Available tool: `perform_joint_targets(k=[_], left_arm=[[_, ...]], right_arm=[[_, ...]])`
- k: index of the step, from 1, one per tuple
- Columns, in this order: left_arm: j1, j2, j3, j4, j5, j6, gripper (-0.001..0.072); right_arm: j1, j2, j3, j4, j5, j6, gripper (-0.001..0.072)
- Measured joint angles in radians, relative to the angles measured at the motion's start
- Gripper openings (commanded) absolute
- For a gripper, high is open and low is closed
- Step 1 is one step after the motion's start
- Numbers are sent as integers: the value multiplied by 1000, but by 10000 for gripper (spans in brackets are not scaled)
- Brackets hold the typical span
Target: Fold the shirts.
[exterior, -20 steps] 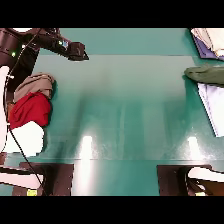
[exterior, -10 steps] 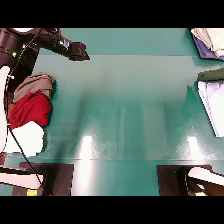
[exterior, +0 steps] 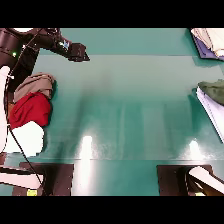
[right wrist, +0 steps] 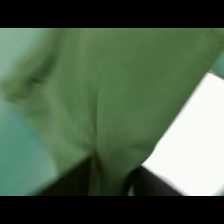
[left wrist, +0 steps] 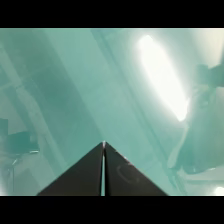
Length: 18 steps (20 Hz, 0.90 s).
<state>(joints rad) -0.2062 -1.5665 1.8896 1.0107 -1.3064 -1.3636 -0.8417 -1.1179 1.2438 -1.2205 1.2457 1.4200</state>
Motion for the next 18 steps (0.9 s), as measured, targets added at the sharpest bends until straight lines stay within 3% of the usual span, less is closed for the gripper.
perform_joint_targets(k=[1,5,9,10,12,18], left_arm=[[0,0,0,0,-5,2,26],[0,0,0,0,-14,8,26],[0,0,0,0,-10,8,26],[0,0,0,0,-10,8,26],[0,0,0,0,-10,8,26],[0,0,0,-1,-9,8,26]], right_arm=[[-21,4,-22,-48,10,0,579],[-103,14,-68,-163,48,3,576],[-99,18,-80,-129,67,18,557],[-76,18,-81,-87,72,20,431],[-6,18,-83,-3,80,25,32],[328,18,-83,142,89,27,19]])
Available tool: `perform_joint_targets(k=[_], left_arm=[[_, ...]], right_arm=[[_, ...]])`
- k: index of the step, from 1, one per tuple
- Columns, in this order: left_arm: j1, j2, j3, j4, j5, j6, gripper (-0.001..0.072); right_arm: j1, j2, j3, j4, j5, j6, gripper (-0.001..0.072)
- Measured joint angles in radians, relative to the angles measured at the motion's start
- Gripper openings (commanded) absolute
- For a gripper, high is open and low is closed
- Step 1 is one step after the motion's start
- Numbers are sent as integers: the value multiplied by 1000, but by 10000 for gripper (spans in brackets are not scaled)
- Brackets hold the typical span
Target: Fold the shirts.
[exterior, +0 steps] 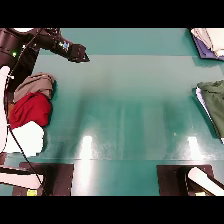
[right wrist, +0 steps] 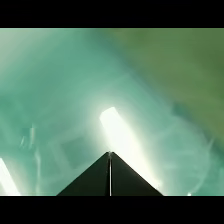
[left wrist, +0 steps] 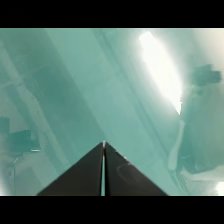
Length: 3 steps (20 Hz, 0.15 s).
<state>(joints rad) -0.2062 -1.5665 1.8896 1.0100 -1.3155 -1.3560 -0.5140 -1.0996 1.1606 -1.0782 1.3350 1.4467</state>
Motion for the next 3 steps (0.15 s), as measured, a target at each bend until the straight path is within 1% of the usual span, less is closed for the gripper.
perform_joint_targets(k=[3], left_arm=[[0,0,0,0,0,0,26]], right_arm=[[137,0,0,16,1,0,19]])
